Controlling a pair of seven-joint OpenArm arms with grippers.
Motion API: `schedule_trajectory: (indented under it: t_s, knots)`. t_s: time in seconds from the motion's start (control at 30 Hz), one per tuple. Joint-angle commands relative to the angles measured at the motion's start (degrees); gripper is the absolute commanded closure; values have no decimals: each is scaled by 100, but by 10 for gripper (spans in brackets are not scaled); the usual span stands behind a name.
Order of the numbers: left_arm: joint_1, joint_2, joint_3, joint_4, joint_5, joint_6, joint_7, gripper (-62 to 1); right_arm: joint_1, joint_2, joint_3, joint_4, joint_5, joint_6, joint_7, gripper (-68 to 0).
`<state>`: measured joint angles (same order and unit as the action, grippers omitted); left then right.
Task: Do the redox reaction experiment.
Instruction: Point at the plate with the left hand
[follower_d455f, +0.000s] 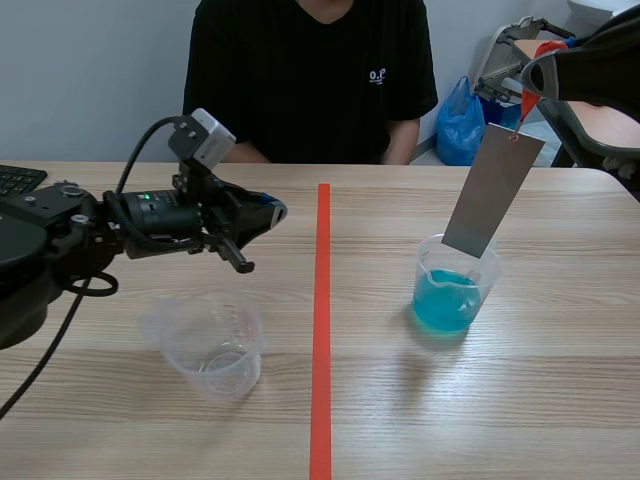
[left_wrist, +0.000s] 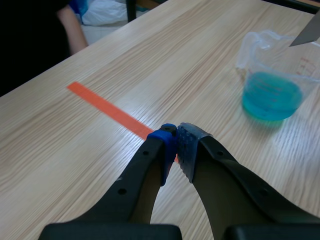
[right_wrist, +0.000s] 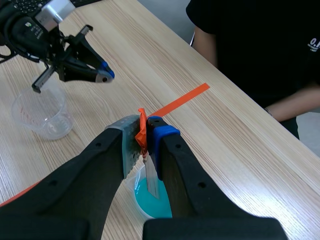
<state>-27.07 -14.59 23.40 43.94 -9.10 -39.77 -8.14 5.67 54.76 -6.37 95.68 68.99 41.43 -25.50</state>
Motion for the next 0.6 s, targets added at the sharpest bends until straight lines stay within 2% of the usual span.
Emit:
schedule_trajectory:
  t_s: [0.0, 0.33, 0.57]
  knots:
    - [-83, 146, 37, 72, -79, -11, -66, -36, 70, 79, 122, 57, 68, 26, 98, -15]
    - [-90, 1117, 402, 57, -79, -11, 166, -36, 70, 81, 122, 57, 68, 26, 79, -15]
    - [-90, 1445, 680, -22, -79, -11, 168, -36, 70, 81, 122, 57, 68, 26, 76, -15]
